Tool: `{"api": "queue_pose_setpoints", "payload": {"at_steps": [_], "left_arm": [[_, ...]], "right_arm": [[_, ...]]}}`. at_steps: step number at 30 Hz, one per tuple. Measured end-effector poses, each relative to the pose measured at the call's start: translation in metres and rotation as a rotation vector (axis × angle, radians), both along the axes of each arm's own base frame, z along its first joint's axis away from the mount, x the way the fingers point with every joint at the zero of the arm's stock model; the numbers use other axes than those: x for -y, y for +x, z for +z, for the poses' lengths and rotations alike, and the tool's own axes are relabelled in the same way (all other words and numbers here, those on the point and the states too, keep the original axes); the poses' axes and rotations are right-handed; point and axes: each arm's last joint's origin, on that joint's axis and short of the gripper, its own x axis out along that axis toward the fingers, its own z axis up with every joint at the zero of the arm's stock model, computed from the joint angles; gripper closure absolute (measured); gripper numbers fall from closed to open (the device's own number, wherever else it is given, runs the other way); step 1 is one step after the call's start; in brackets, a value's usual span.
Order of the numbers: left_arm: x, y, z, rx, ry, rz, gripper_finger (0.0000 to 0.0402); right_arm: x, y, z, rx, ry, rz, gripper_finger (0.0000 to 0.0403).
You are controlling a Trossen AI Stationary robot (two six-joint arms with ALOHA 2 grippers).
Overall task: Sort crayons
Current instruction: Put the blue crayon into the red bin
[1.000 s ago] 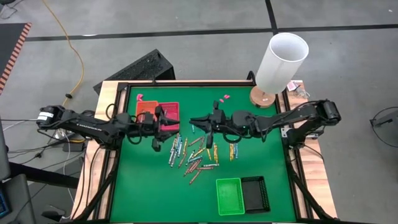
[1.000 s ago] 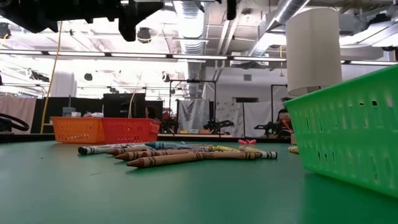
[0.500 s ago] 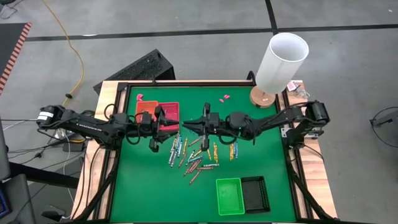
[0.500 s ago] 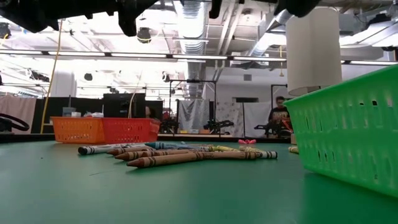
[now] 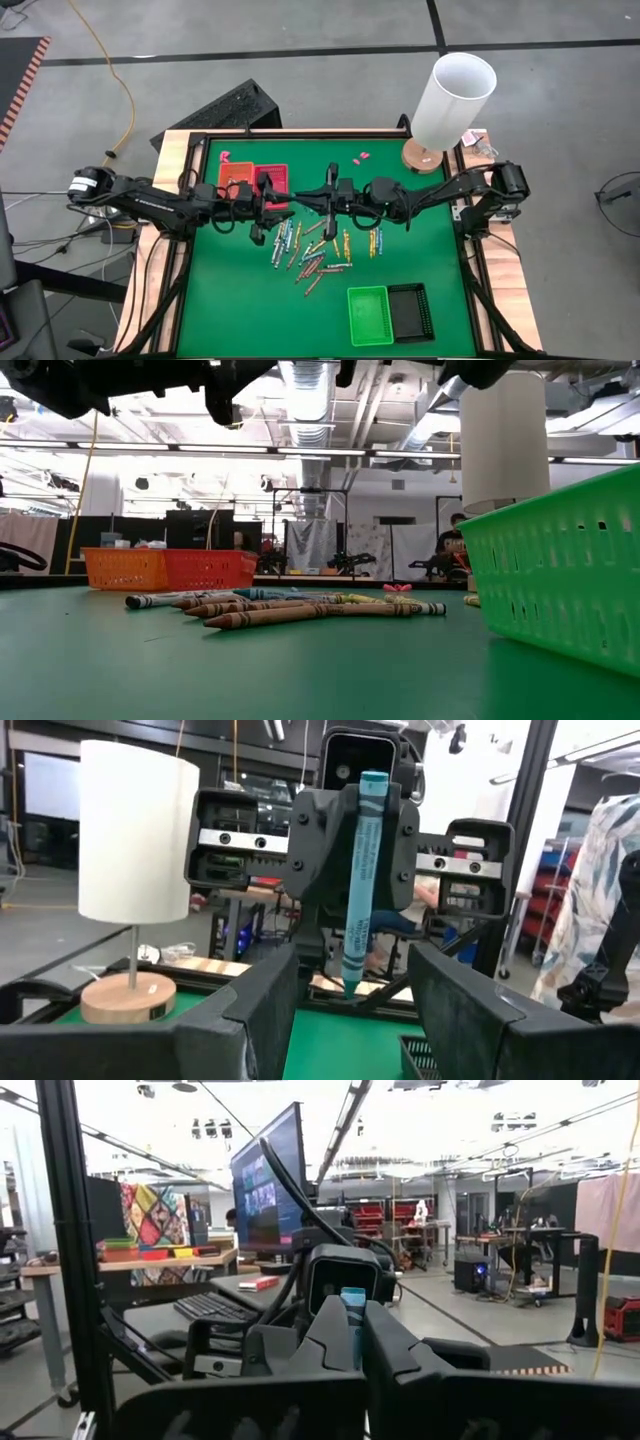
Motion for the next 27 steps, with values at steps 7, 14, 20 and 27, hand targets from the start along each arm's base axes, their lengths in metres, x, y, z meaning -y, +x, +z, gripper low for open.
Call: {"api": "queue_pose_setpoints", "payload": {"at_steps": [7,14,20,27], "left_arm": [[0.001,0.017,0.002,-0.017,0.015,-0.01,0.0221],[0.002,0.036,0.002,-0.037,0.033,-0.006,0.0221],[0.002,0.038,0.002,-0.044,0.042,-0.002,0.0221],[0.0,0.039,-0.002,-0.082,0.008,0.074,0.025]], "right_arm": [[0.0,0.001,-0.001,-0.016,-0.002,0.0,0.04],[0.0,0.001,-0.003,-0.039,-0.006,-0.001,0.04],[0.0,0.002,-0.005,-0.052,-0.006,-0.001,0.04],[0.0,0.002,-0.005,-0.056,-0.006,-0.001,0.04]]}}
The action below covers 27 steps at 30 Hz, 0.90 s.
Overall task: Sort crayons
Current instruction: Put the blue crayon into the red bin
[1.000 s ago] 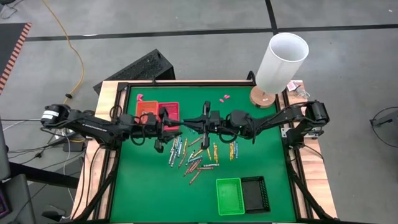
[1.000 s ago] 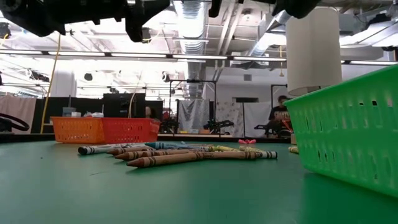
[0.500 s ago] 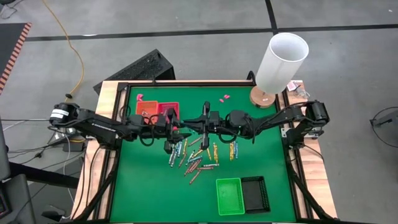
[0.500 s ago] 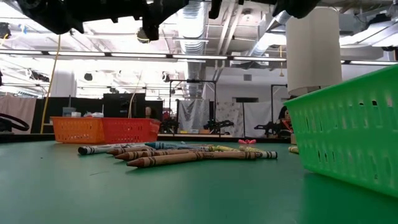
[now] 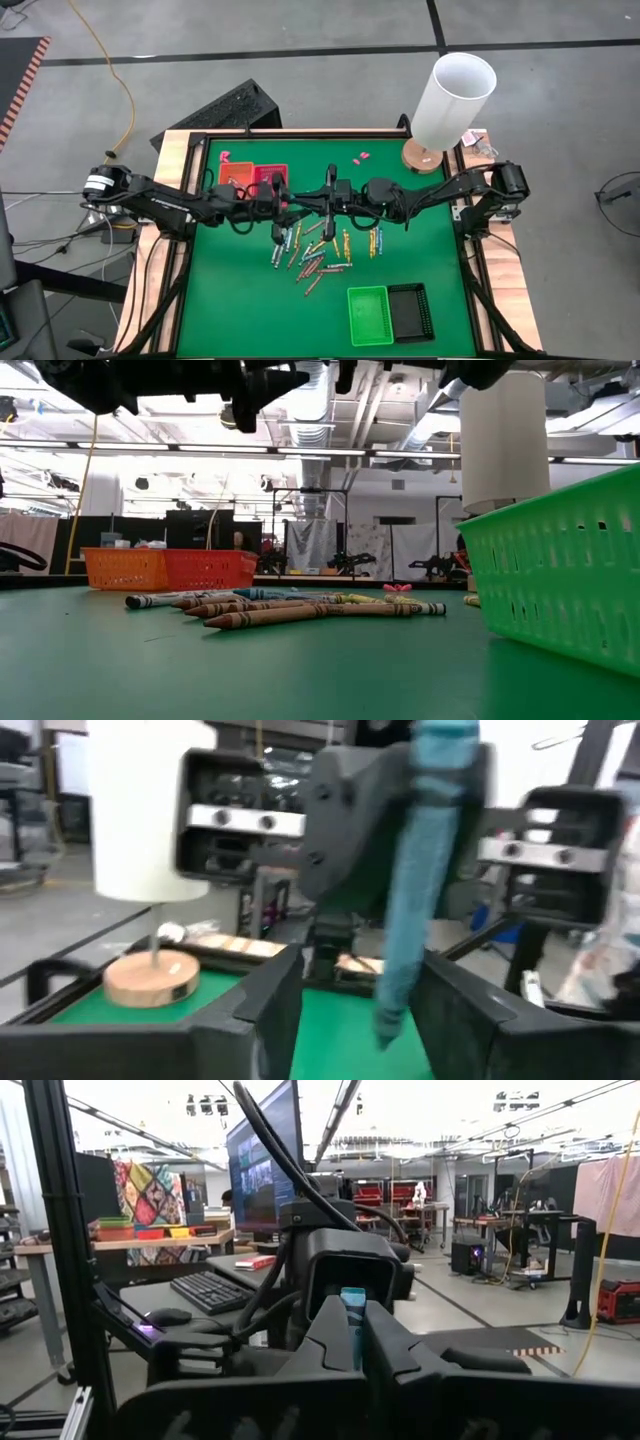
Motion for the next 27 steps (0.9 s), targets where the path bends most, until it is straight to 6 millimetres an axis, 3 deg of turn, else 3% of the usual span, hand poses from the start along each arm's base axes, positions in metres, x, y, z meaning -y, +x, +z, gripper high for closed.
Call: {"api": "queue_pose_setpoints", "payload": {"at_steps": [8,16,27], "left_arm": [[0.0001,-0.0001,0.0002,0.001,0.014,0.006,0.0386],[-0.0006,-0.0001,-0.0001,-0.002,0.008,0.026,0.0385],[-0.003,-0.0002,-0.0018,-0.018,-0.034,0.105,0.039]], "right_arm": [[0.0007,0.0001,-0.0003,-0.003,0.001,-0.005,0.04],[0.0009,0.0005,-0.0014,-0.016,0.002,-0.011,0.0388],[0.0022,0.0011,-0.0047,-0.059,-0.008,-0.06,0.031]]}}
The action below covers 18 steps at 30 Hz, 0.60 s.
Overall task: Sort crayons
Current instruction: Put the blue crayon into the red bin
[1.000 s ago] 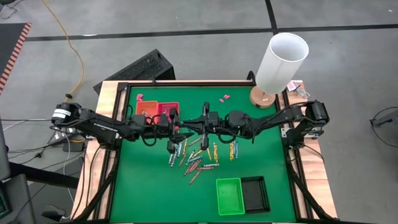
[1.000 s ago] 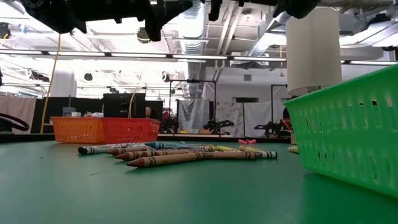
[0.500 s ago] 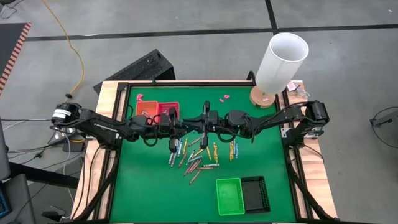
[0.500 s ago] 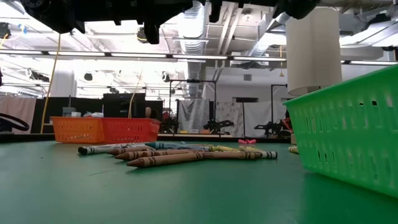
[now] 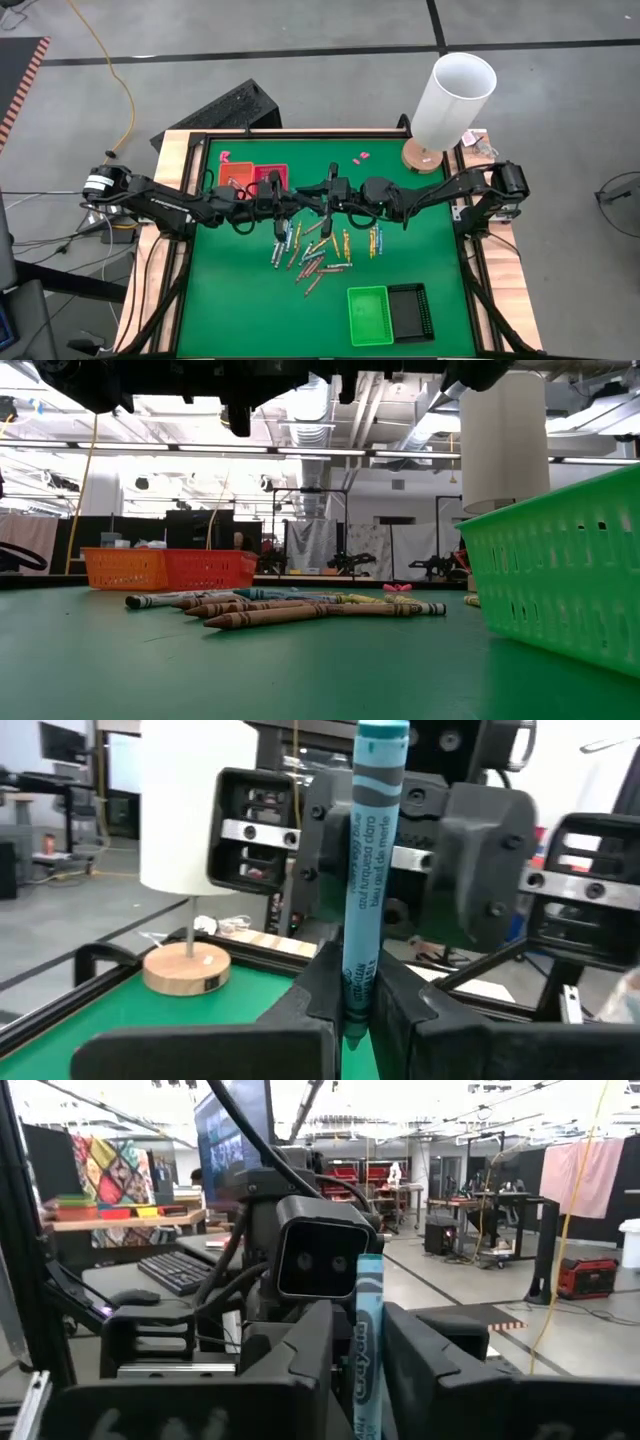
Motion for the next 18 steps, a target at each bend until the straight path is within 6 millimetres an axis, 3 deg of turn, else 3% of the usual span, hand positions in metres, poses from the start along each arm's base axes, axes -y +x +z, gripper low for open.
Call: {"api": "queue_pose_setpoints", "payload": {"at_steps": [5,18], "left_arm": [[-0.003,-0.001,-0.004,-0.052,-0.052,0.087,0.039],[-0.018,-0.021,-0.023,-0.305,-0.222,0.501,0.039]], "right_arm": [[0.001,-0.001,0.0,-0.018,-0.033,-0.041,0.0291],[0.006,-0.002,-0.001,-0.048,-0.042,-0.124,0.0289]]}}
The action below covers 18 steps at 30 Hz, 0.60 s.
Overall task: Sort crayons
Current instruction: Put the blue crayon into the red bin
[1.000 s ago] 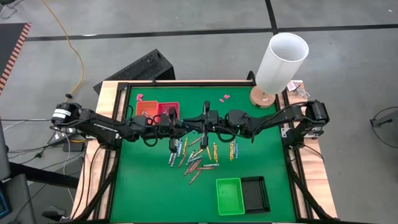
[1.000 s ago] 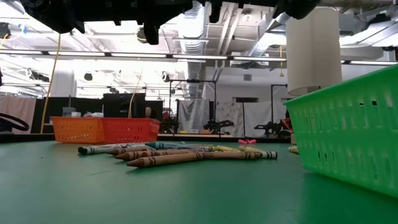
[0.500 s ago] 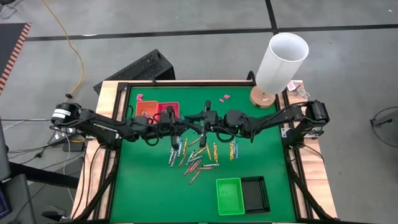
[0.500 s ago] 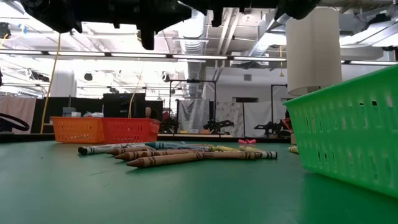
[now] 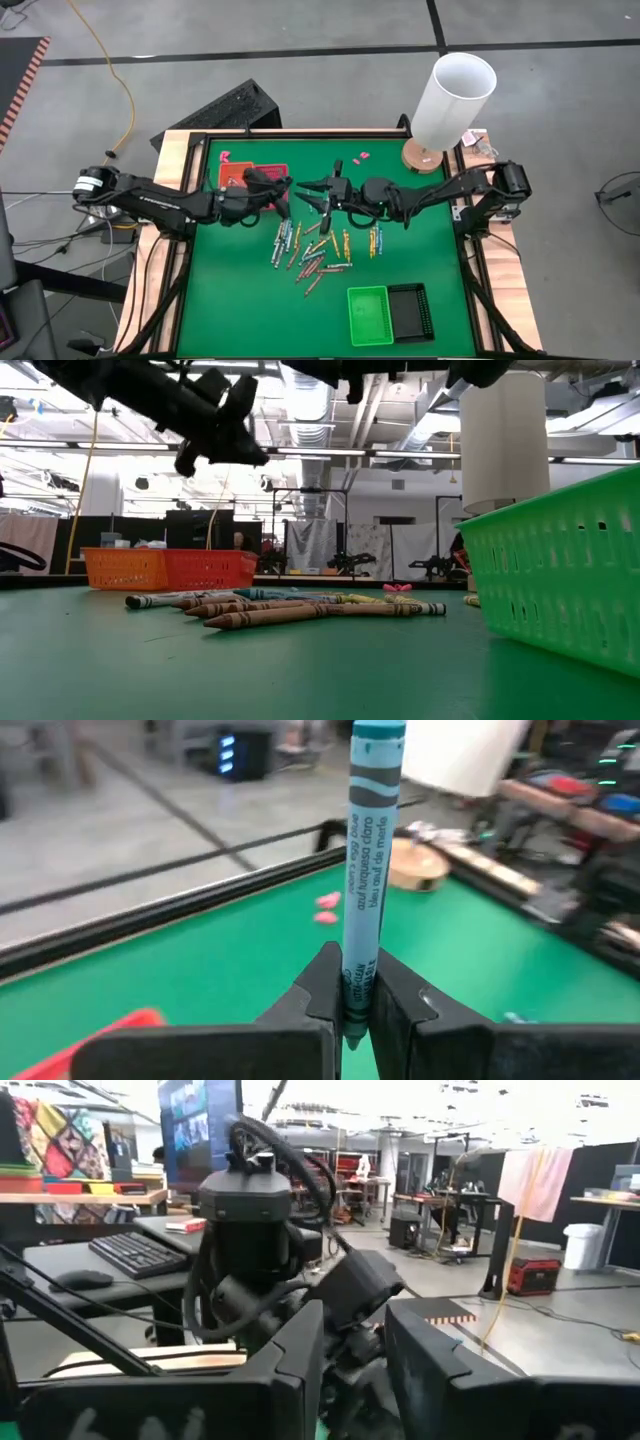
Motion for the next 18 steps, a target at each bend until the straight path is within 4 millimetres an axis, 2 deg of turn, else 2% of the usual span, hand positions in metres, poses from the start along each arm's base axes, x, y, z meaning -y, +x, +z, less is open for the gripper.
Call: {"api": "queue_pose_setpoints", "payload": {"at_steps": [9,15,18], "left_arm": [[-0.023,-0.013,-0.027,-0.152,-0.186,0.147,0.039],[-0.034,-0.019,-0.035,-0.187,-0.302,0.17,0.0387],[-0.035,-0.02,-0.037,-0.202,-0.311,0.189,0.0371]], "right_arm": [[0.001,0.001,-0.006,-0.058,0.009,-0.024,0.0289],[0.001,0.001,-0.007,-0.062,0.023,-0.021,0.0289],[0.001,0.001,-0.009,-0.09,0.022,-0.021,0.0289]]}}
